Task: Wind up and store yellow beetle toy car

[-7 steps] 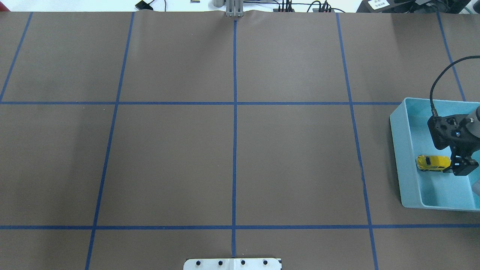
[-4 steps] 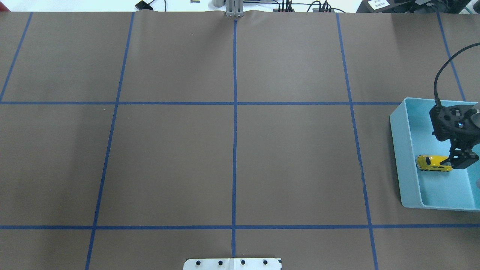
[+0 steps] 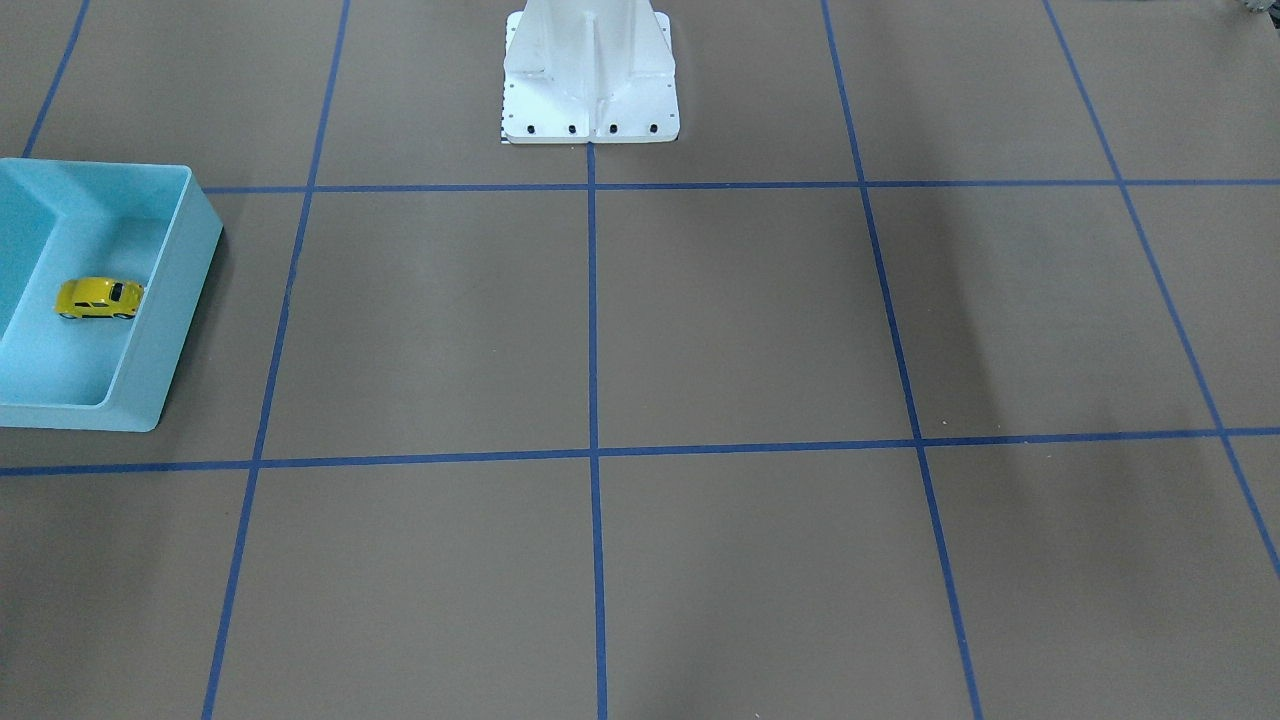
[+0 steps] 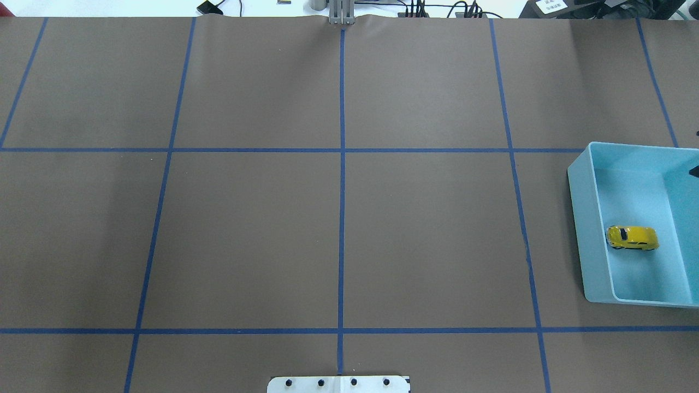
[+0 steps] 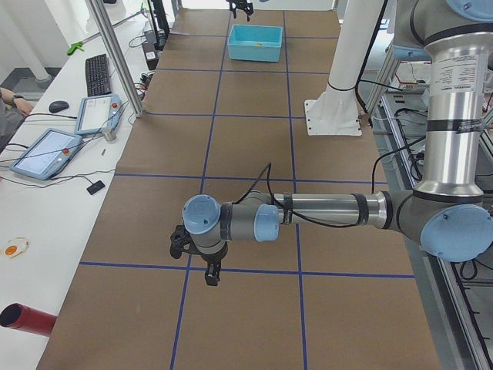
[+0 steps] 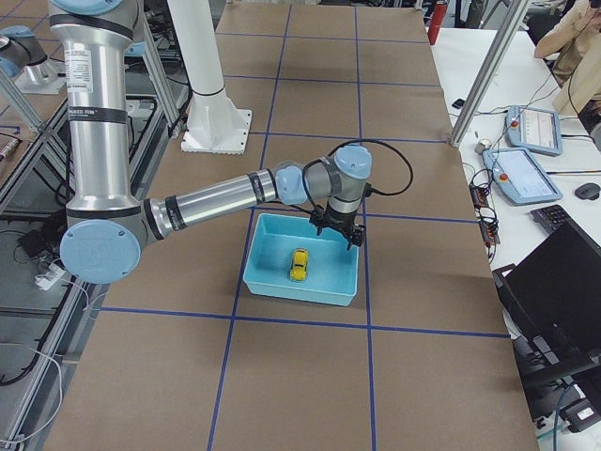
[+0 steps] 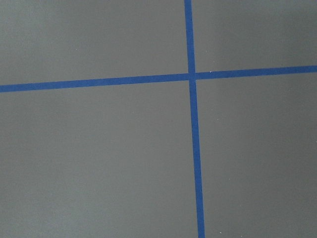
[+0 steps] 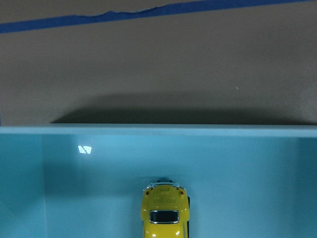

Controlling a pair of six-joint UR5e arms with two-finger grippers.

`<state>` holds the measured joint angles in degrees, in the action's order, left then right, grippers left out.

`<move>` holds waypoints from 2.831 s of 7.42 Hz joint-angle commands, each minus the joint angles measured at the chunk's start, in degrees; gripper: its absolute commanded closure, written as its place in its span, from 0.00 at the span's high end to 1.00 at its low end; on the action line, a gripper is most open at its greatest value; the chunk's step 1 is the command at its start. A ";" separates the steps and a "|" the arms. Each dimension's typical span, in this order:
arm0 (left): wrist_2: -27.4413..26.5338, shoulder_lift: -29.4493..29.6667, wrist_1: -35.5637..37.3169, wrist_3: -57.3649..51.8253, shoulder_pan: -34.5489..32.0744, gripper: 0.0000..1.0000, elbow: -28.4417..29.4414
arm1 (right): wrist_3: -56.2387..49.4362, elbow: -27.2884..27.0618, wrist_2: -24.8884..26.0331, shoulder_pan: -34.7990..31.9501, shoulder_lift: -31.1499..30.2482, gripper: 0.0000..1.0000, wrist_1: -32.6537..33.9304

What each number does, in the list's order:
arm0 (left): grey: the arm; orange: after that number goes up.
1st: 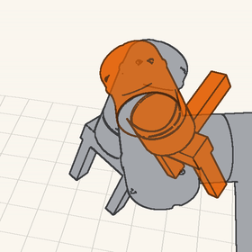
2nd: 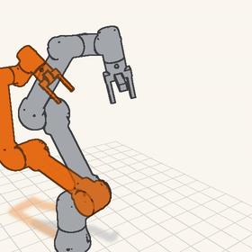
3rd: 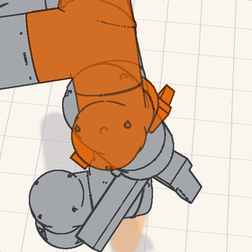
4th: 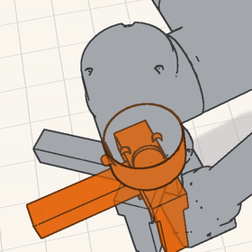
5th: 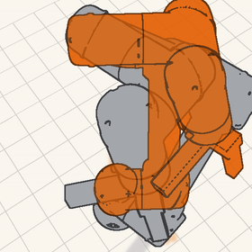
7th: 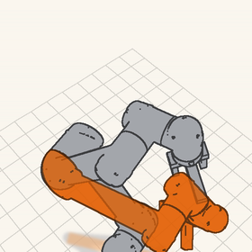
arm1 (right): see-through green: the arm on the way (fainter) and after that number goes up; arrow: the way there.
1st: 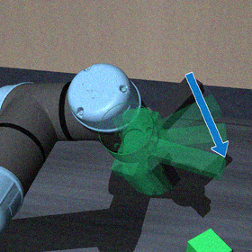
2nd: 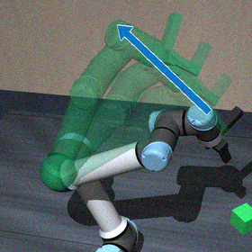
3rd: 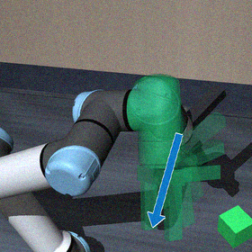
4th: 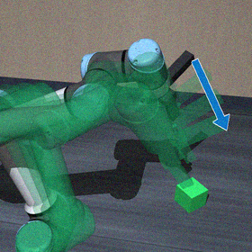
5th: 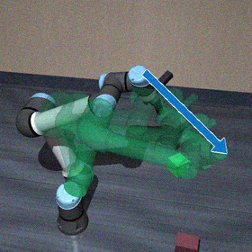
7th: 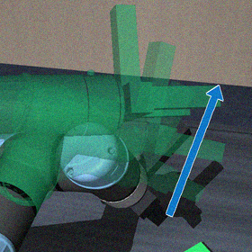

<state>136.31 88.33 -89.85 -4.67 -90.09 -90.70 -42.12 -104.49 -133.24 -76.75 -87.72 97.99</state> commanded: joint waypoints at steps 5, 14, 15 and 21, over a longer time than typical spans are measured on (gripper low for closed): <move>0.10 0.00 0.02 0.10 0.00 1.00 0.00 | 25.67 9.13 -3.87 -18.51 -2.90 1.00 2.30; 0.10 0.00 0.02 0.10 0.09 1.00 0.26 | 27.80 8.78 4.74 -17.92 -3.00 1.00 1.94; 0.10 0.09 0.02 0.10 0.09 1.00 0.26 | 28.06 7.82 5.18 -15.91 -2.46 1.00 1.94; 0.10 0.09 0.02 0.18 0.09 1.00 0.26 | 28.15 9.74 4.57 -14.30 -2.37 1.00 1.15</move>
<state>136.41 88.42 -89.82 -4.49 -90.00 -90.44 -13.94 -95.37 -128.56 -91.24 -90.08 99.27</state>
